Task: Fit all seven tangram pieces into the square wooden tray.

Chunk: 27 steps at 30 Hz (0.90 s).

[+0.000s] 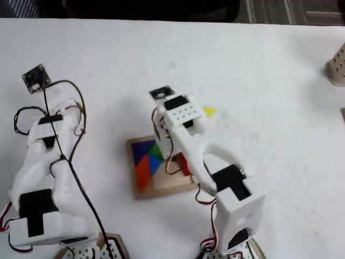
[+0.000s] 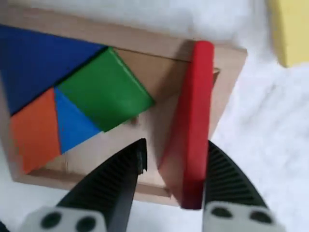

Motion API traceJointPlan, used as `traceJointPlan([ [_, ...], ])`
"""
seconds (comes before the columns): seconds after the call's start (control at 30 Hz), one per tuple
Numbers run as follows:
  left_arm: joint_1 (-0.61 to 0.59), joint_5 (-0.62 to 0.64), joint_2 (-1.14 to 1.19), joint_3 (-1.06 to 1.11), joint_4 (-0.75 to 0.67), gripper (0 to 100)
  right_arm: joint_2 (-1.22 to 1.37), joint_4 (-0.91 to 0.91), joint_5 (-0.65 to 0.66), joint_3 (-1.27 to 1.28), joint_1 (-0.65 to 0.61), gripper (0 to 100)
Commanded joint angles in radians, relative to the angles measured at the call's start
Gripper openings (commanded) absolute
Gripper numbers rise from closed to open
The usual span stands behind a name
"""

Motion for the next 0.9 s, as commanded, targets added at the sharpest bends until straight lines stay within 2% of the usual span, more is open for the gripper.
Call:
traceJointPlan([
  [0.0,-0.005,0.008,-0.047,-0.003,-0.035,8,-0.013,0.068,0.044,-0.078,-0.033,18.6],
  [0.27,-0.005,0.008,-0.047,-0.003,-0.035,8,-0.056,0.203,0.121,-0.176,-0.054,18.7],
  [0.53,-0.002,0.008,-0.048,-0.003,-0.029,8,-0.317,0.229,0.204,-0.103,0.079,18.7],
  [0.7,0.035,0.008,-0.058,0.002,0.043,8,-0.444,0.047,0.155,0.1,0.205,17.4],
  [0.87,0.2,0.008,-0.082,-0.006,0.172,8,-0.501,-0.176,0.087,0.285,0.325,2.0],
])
